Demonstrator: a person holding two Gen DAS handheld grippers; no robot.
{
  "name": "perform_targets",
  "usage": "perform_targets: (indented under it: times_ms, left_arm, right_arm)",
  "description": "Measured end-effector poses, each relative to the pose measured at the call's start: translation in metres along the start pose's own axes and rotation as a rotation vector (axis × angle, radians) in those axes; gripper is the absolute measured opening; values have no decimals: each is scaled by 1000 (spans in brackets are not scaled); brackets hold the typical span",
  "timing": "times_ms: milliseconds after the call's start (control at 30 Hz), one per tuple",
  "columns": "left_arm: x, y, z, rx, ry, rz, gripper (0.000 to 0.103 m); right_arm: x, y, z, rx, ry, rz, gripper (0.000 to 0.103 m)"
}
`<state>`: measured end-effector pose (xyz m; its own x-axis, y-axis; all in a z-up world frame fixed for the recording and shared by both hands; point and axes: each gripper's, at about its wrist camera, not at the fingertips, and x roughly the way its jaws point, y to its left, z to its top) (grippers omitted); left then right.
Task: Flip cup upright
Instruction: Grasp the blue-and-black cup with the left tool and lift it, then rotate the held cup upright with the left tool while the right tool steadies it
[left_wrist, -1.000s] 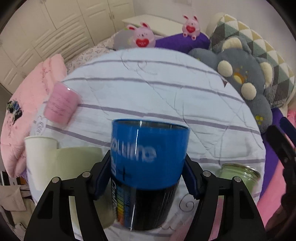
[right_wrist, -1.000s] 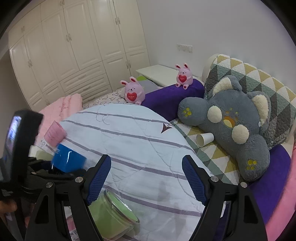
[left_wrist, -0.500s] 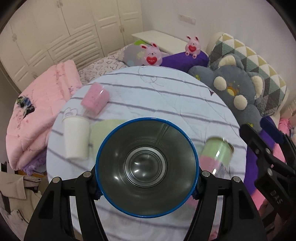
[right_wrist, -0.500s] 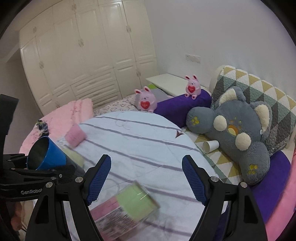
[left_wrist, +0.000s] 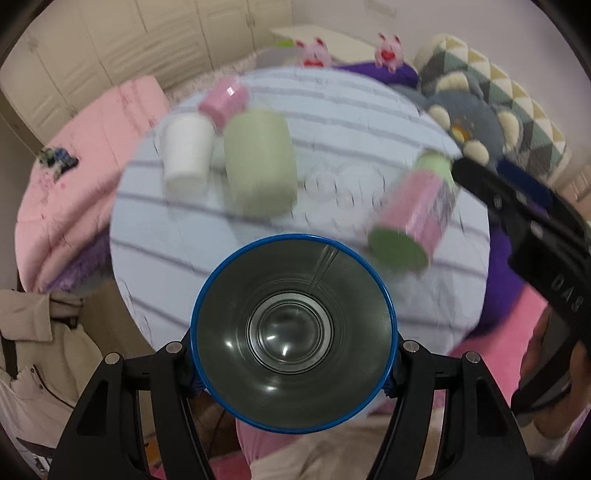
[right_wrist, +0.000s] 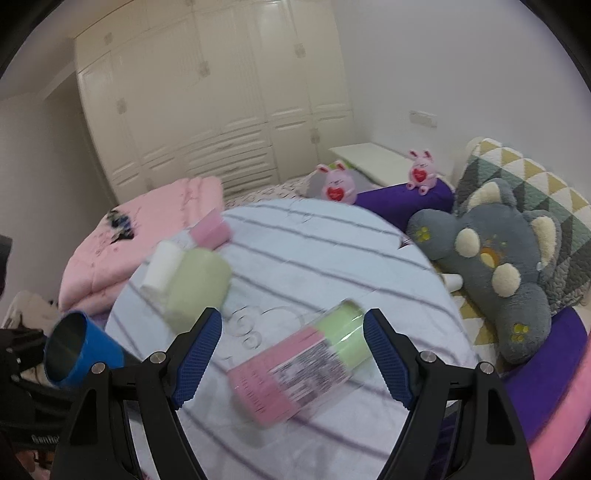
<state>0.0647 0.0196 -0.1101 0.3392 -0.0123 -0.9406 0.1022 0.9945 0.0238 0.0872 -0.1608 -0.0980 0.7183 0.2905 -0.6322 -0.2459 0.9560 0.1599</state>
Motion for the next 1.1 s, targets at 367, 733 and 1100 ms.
perform_targets:
  times_ms: [367, 733, 1100]
  left_arm:
    - [52, -1, 23, 18, 44, -10, 69]
    - [61, 20, 29, -20, -5, -80, 79]
    - [40, 57, 1, -67, -85, -95, 85]
  right_arm:
    - [11, 8, -3, -13, 64, 15, 80]
    - [35, 49, 5, -90, 147, 81, 81]
    - [63, 91, 1, -26, 266, 114, 81]
